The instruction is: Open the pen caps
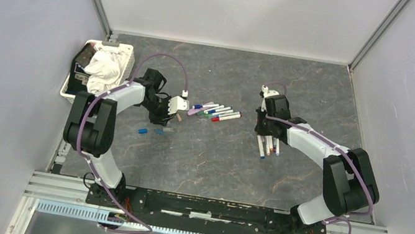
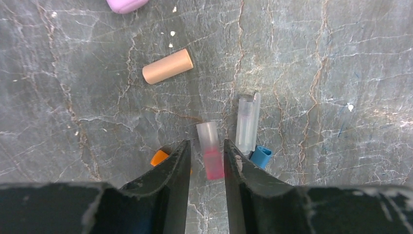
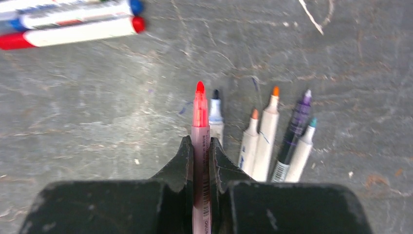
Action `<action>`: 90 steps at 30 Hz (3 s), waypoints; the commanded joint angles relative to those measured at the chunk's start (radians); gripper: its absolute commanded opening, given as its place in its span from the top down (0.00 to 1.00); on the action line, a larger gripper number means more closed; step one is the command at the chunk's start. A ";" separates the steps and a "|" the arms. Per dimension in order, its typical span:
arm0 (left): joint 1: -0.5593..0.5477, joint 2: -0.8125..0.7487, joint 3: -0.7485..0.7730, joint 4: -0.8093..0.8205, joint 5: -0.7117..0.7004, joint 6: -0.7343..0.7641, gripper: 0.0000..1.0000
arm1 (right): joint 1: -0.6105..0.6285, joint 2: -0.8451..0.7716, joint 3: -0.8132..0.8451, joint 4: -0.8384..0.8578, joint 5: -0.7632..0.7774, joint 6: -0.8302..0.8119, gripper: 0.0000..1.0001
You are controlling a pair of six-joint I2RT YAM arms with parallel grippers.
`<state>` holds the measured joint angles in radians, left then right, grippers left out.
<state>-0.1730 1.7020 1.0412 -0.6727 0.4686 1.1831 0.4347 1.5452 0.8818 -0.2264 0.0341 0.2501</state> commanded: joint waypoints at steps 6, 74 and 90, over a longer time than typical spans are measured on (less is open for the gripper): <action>0.006 -0.015 0.074 -0.016 0.015 -0.080 0.60 | -0.002 -0.003 -0.041 0.017 0.174 0.000 0.85; 0.010 -0.309 0.388 -0.343 0.191 -0.372 0.00 | 0.125 0.315 0.188 0.126 -0.353 -0.462 0.52; 0.010 -0.346 0.363 -0.562 0.310 -0.105 0.00 | 0.239 0.217 0.021 0.219 -0.292 -0.340 0.85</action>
<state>-0.1650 1.3941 1.3979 -1.1404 0.6964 0.9306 0.6472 1.7790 0.9382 -0.0021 -0.2420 -0.1493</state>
